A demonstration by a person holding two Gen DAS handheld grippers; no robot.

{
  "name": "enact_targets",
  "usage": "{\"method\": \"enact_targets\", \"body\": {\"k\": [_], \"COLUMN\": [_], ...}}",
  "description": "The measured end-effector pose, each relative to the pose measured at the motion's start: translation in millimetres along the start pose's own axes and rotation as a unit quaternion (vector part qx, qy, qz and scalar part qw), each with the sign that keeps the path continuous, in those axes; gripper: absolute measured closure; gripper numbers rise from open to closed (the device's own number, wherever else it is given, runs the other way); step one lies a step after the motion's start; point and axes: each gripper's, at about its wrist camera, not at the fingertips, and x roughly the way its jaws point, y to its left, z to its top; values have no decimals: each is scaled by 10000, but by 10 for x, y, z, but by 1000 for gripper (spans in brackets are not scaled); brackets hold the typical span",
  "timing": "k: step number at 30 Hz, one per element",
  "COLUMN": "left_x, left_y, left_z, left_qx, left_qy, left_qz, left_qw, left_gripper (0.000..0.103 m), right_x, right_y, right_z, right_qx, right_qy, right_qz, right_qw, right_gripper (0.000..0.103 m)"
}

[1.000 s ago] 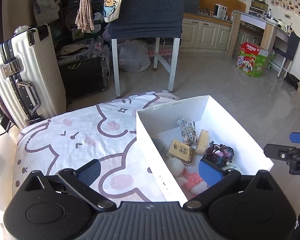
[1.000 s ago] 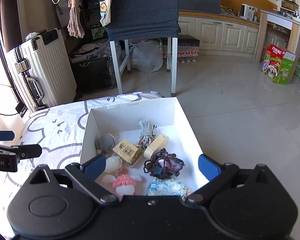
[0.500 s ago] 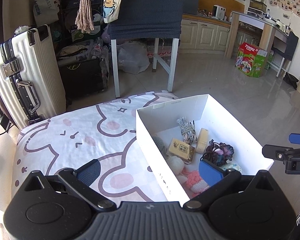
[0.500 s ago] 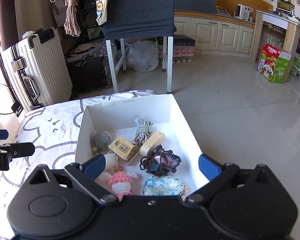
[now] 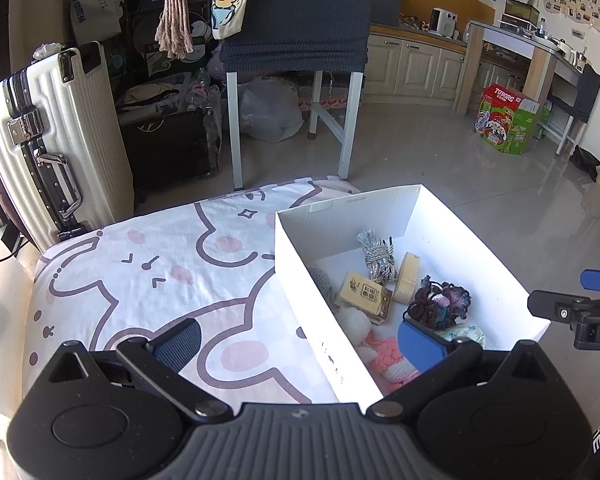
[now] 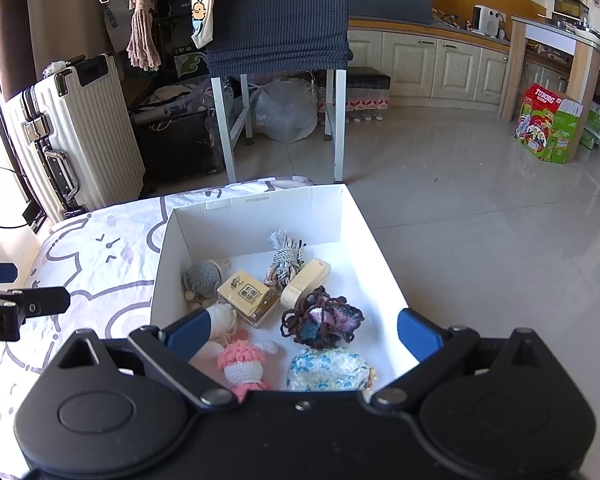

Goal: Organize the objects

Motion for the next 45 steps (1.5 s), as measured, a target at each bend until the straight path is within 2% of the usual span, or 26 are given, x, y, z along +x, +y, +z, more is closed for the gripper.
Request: {"method": "enact_targets", "body": {"k": [45], "left_x": [-6], "left_y": [17], "left_z": [-4], "left_qx": [-36], "left_qy": [1], "left_qz": [-34], "left_qw": [10000], "left_gripper": [0], "right_x": [26], "right_y": [31], "right_z": [-20], "right_qx": [15], "right_qy": [72], "right_qz": [40], "right_qw": [10000], "right_gripper": [2]}}
